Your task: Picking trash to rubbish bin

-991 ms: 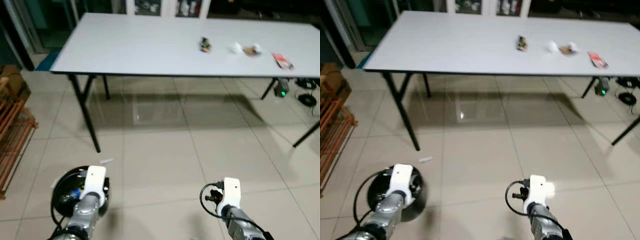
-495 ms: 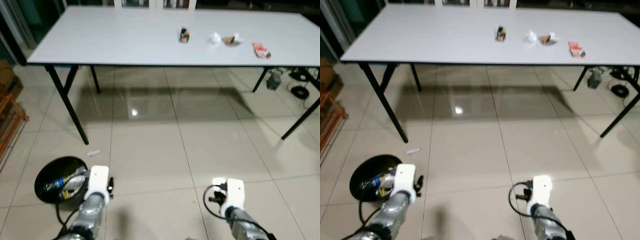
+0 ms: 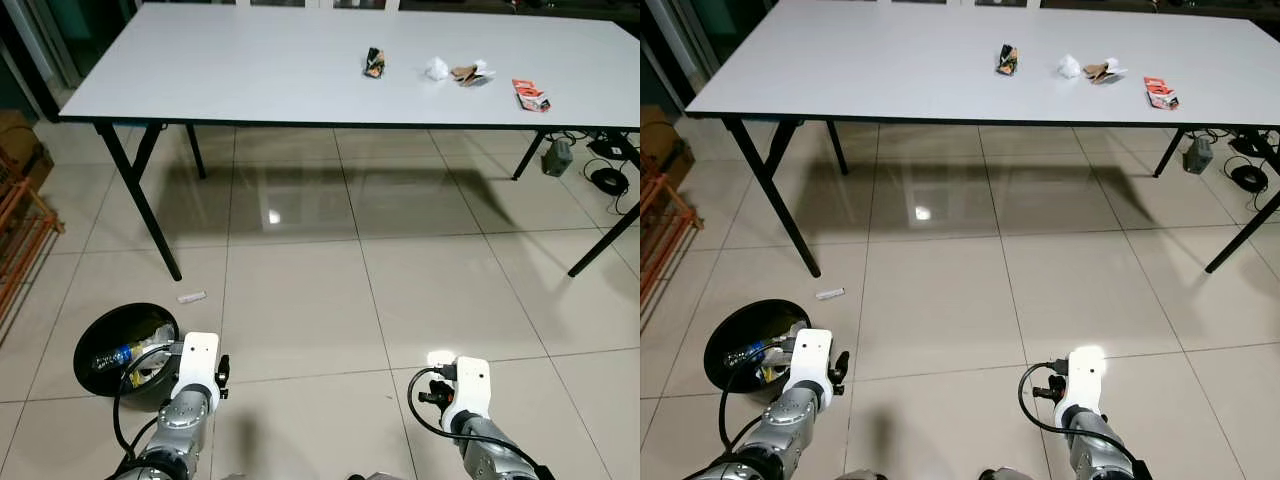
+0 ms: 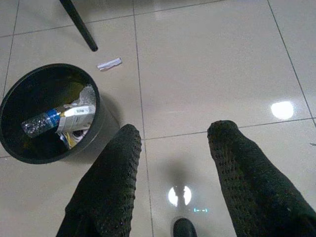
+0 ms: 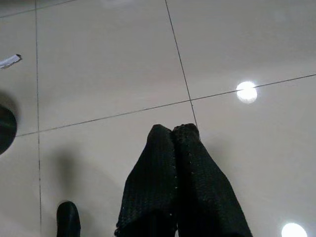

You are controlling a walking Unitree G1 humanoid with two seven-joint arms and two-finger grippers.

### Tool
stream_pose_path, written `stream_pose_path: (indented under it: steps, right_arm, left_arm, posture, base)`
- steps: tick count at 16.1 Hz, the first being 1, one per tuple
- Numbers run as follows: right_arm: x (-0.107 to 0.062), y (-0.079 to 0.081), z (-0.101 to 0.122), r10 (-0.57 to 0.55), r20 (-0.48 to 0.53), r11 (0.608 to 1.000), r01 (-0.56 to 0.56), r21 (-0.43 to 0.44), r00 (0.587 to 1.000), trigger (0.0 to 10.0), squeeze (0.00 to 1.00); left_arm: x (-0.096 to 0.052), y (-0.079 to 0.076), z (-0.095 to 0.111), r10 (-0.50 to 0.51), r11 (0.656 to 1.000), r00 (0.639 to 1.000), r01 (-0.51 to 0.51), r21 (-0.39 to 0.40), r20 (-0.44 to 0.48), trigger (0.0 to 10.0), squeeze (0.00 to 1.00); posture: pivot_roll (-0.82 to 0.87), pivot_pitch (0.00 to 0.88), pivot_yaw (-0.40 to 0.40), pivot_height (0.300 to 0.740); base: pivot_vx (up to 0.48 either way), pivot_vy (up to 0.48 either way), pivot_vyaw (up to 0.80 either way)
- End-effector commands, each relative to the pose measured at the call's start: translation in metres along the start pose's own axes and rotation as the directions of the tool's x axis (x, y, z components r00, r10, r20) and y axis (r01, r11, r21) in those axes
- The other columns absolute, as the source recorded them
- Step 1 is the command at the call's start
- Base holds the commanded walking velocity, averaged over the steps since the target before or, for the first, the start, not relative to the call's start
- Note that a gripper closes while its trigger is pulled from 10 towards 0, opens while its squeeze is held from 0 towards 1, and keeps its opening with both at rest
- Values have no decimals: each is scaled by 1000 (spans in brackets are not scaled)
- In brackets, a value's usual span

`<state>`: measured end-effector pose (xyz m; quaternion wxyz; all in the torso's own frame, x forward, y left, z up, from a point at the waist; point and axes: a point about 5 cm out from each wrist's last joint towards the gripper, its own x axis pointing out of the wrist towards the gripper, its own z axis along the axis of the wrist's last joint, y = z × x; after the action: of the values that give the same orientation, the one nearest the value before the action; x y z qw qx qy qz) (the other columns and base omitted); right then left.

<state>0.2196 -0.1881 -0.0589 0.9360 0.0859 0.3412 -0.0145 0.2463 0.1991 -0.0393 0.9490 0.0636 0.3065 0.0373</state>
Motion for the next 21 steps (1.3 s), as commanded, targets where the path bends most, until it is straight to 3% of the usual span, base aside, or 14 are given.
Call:
stream_pose_path:
  steps: [1,6,8,9,12,13,15,17,18,21]
  right_arm:
    - [0,-2,2,-11,6,1000,11,16,1000,10000,0]
    - [3,2,12,-7,50,1000,7,12,999,10000,0]
    - [9,8,45,11,194,1000,-9,-11,981,10000,0]
    - [10,10,59,19,251,1000,-17,-12,968,10000,0]
    - [10,16,109,18,445,1000,-22,4,895,10000,0]
    - [5,20,145,20,572,1000,-19,-8,820,10000,0]
    - [0,23,166,29,644,1000,-18,-23,764,10000,0]
    - [-19,30,212,40,788,999,-18,-37,614,10000,0]
    - [-27,34,224,46,823,999,-29,-36,566,10000,0]
    - [-36,47,236,80,849,997,-57,-58,522,10000,0]
  left_arm:
    - [1,0,3,3,1000,1000,-3,-1,2,10000,0]
    - [3,-1,9,0,1000,1000,0,3,29,10000,0]
    - [7,-4,36,-17,1000,988,16,13,153,10000,0]
    - [7,-4,40,-21,1000,982,21,1,186,10000,0]
    - [9,-8,79,-20,1000,937,23,-4,348,10000,0]
    - [7,-12,108,-28,1000,888,27,10,459,10000,0]
    - [5,-15,125,-37,999,849,25,28,527,10000,0]
    - [-8,-13,170,-12,1000,717,7,10,697,10000,0]
    - [-15,-10,187,14,1000,665,-3,-16,747,10000,0]
    - [-22,-14,206,7,1000,615,-3,-6,789,10000,0]
  posture:
    - [-34,90,-37,740]
    - [-34,65,-29,740]
    - [-37,50,-28,740]
    - [-38,43,-26,740]
    - [-37,32,-23,740]
    - [-41,21,-19,740]
    - [-44,15,-17,740]
    - [-45,7,-11,740]
    - [-44,6,-11,740]
    - [-43,10,-11,740]
  base:
    - [0,0,0]
    - [0,0,0]
    - [0,0,0]
    - [0,0,0]
    - [0,0,0]
    - [0,0,0]
    - [0,0,0]
    - [0,0,0]
    - [0,0,0]
    - [0,0,0]
